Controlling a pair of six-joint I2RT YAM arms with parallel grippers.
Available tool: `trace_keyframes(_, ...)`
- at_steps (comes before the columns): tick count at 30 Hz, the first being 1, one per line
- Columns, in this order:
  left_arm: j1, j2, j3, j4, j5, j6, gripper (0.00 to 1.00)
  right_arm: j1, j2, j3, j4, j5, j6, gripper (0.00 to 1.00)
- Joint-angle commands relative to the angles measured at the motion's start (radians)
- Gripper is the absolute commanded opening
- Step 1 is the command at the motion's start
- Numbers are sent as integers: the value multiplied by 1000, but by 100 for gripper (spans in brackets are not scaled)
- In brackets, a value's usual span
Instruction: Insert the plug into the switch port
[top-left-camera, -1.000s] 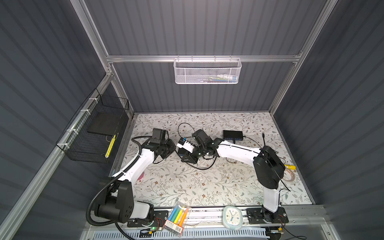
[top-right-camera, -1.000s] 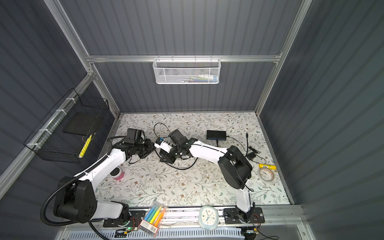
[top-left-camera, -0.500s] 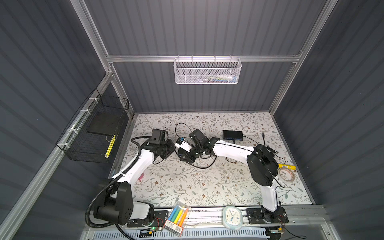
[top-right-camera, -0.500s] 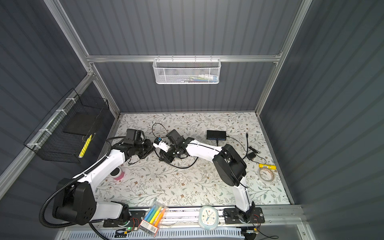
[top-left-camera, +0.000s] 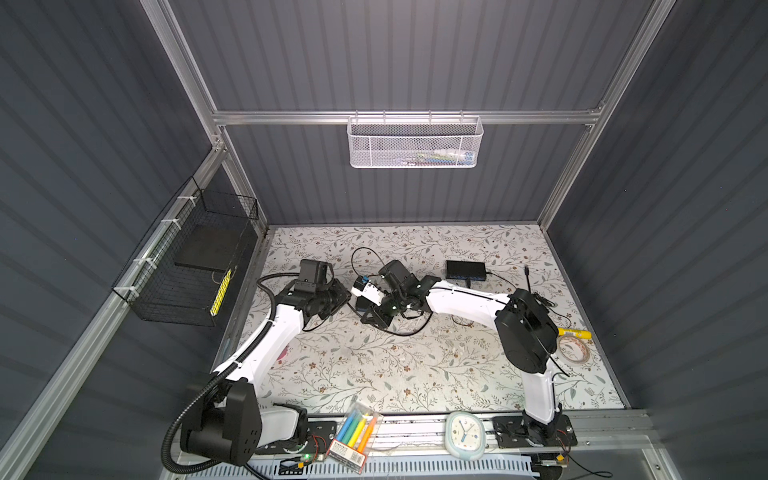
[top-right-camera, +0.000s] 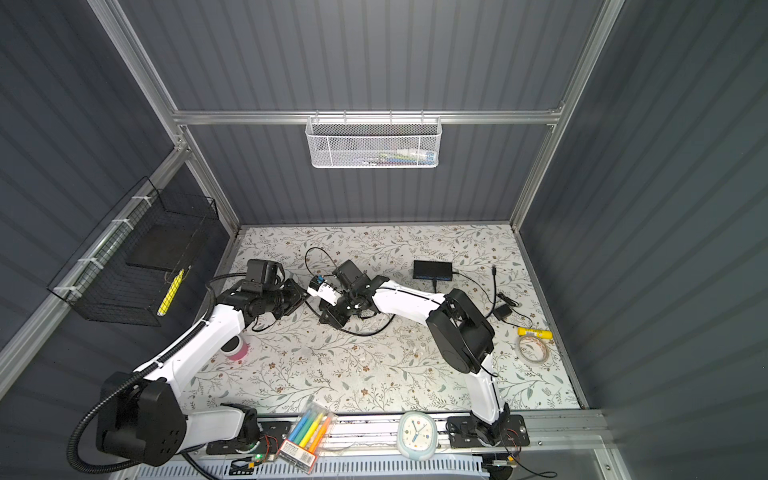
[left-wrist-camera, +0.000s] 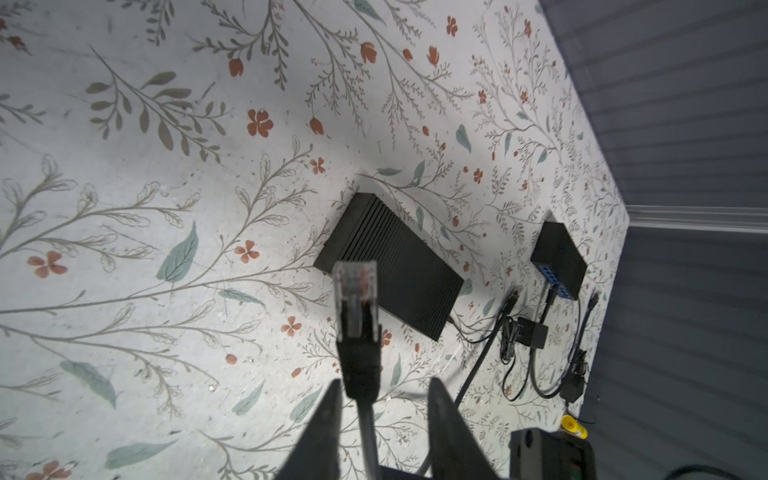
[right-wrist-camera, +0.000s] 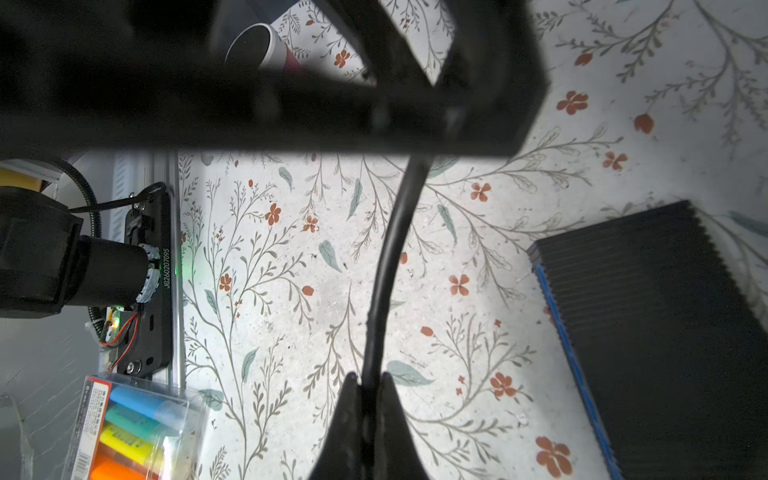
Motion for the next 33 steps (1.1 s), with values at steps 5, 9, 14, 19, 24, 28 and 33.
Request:
trace_keyframes(5,135,-61,85,-86,11,118,45,-3,-68,-60,0,10,-10,0)
trace_keyframes(9,173,-55,100,-103,26,163,47,-10,-103,-103,18,-19,-10,0)
trace_keyframes(14,182,-10,75,-35,135,178,47,-25,-151,-156,40,-62,-20,0)
trace_keyframes(19,182,69,85,17,374,234,47,-35,-172,-173,42,-93,-31,0)
trace_keyframes(24,182,84,71,50,472,254,46,-38,-177,-169,46,-121,-33,0)
trace_keyframes(28,182,66,65,65,481,252,45,-39,-179,-167,47,-132,-33,0)
trace_keyframes(33,182,64,57,82,501,240,41,-41,-179,-171,49,-136,-33,0)
